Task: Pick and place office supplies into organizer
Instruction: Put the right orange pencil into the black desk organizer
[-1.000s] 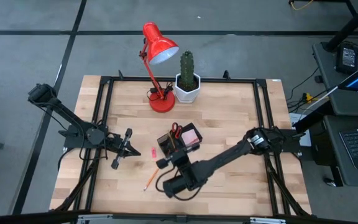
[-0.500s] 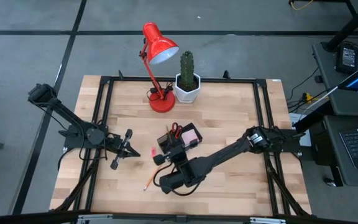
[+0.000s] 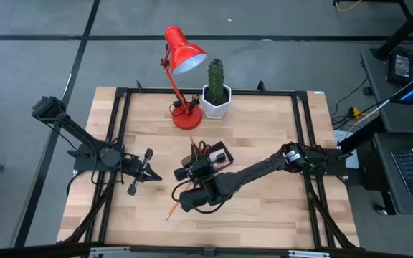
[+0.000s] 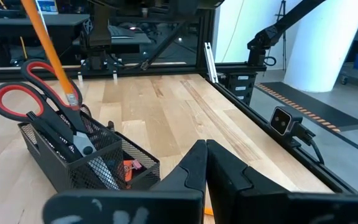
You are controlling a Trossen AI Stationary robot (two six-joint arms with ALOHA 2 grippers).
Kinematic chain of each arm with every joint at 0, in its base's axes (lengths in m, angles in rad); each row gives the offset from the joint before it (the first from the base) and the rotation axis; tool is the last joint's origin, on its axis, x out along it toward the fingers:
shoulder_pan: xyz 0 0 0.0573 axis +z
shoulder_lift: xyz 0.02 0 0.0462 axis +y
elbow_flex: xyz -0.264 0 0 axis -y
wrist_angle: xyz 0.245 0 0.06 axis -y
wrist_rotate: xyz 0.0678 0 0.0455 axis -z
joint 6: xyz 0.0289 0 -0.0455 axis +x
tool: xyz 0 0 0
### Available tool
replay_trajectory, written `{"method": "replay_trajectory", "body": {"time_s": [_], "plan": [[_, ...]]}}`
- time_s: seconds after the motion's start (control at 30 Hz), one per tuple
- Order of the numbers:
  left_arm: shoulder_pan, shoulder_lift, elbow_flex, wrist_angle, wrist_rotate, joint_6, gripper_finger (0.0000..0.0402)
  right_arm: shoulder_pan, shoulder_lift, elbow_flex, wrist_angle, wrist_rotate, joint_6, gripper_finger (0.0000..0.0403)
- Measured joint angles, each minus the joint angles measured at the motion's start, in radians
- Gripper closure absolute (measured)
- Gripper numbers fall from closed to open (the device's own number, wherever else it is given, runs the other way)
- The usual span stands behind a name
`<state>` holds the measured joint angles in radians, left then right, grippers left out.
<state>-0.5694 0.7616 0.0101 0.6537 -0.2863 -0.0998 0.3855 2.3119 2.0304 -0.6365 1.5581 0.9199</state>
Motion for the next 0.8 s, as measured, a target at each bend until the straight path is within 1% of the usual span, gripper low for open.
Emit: {"method": "replay_trajectory", "body": {"time_s": [0.1, 0.23, 0.47, 0.63, 0.8], "plan": [[0.000, 0.000, 0.000, 0.000, 0.000, 0.000, 0.0400, 0.003, 0.000, -0.010, 0.010, -0.005, 0.003, 0.0382], [0.000, 0.000, 0.000, 0.000, 0.000, 0.000, 0.0400, 0.003, 0.001, -0.068, 0.069, -0.008, 0.021, 0.0382], [0.000, 0.000, 0.000, 0.000, 0.000, 0.000, 0.0400, 0.003, 0.002, -0.211, 0.294, -0.005, 0.017, 0.0382], [0.000, 0.000, 0.000, 0.000, 0.000, 0.001, 0.0398, 0.003, 0.002, -0.294, 0.415, 0.006, 0.017, 0.0382], [0.000, 0.000, 0.000, 0.000, 0.000, 0.007, 0.0400, 0.003, 0.002, -0.320, 0.439, 0.005, 0.013, 0.0382]]}}
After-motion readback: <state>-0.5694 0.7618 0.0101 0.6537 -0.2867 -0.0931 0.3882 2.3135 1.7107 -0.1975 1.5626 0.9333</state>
